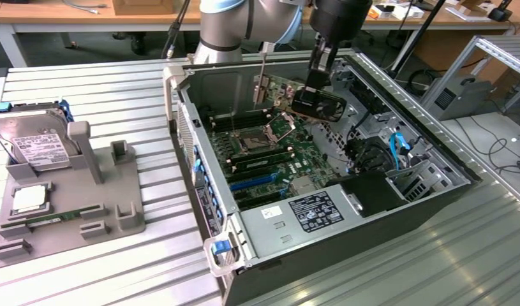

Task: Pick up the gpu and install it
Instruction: 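Insert the gpu into the slot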

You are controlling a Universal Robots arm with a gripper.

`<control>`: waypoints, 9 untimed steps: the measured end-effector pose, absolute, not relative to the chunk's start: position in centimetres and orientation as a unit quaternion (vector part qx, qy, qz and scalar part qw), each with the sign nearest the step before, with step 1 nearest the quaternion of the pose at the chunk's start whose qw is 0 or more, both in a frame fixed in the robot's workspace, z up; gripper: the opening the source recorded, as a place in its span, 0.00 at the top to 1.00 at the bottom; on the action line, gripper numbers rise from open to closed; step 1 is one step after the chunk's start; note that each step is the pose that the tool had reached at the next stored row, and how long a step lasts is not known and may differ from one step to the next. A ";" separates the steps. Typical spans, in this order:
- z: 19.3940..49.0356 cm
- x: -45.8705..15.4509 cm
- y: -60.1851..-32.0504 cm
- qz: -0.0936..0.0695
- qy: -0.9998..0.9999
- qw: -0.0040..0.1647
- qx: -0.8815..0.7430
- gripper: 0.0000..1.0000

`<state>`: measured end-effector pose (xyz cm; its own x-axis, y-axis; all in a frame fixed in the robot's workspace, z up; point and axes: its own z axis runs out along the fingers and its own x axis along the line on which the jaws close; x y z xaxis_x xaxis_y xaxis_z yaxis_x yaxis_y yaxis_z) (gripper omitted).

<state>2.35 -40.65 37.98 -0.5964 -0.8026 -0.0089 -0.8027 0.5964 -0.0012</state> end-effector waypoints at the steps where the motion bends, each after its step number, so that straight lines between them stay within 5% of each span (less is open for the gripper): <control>1: 38.0 2.4 -40.7 0.001 0.889 0.004 -0.457 0.73; 9: 38.0 2.4 -40.7 0.002 0.864 0.004 -0.503 0.73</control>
<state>2.35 -40.65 37.98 -0.4936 -0.8696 -0.0089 -0.8697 0.4936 -0.0013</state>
